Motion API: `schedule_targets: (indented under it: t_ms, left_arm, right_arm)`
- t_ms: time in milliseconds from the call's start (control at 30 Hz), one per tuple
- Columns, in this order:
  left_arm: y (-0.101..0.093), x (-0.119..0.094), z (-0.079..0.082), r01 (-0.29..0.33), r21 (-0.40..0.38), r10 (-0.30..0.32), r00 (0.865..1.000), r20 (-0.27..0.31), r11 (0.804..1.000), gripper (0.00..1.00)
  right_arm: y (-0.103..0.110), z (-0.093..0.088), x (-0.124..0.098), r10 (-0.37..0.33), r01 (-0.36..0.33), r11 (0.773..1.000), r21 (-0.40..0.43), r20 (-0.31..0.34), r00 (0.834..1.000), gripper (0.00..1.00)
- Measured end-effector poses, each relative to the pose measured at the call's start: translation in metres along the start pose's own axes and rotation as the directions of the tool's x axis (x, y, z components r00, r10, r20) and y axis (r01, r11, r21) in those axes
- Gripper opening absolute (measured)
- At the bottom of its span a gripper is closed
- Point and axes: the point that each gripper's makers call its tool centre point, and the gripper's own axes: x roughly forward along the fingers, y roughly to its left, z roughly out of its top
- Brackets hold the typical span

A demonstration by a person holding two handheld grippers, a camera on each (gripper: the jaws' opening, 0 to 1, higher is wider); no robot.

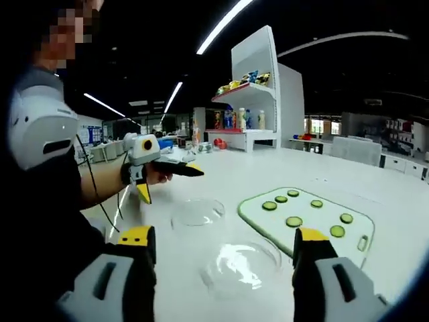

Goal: Open the petri dish lid, add cucumber slices into the petri dish, and close the lid

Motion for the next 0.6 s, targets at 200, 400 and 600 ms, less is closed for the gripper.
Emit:
schedule_targets:
  t_ms: [200, 400, 600]
  left_arm:
    - [-0.004, -0.006, 0.002, -0.022, 0.016, 0.022, 1.0, 0.001, 1.0, 0.95]
    - [-0.005, -0.007, 0.003, -0.031, 0.008, 0.031, 1.0, 0.001, 0.999, 0.95]
    - [-0.018, -0.003, 0.009, 0.016, -0.034, -0.015, 0.999, 0.036, 0.999, 0.95]
  right_arm:
    - [-0.012, -0.002, -0.024, -0.078, 0.075, 0.996, 0.046, 0.067, 0.995, 0.96]
    - [-0.017, -0.014, -0.036, -0.125, 0.119, 0.988, 0.101, 0.057, 0.991, 0.97]
    - [-0.017, -0.02, -0.041, -0.144, 0.134, 0.98, 0.148, 0.053, 0.988, 0.97]
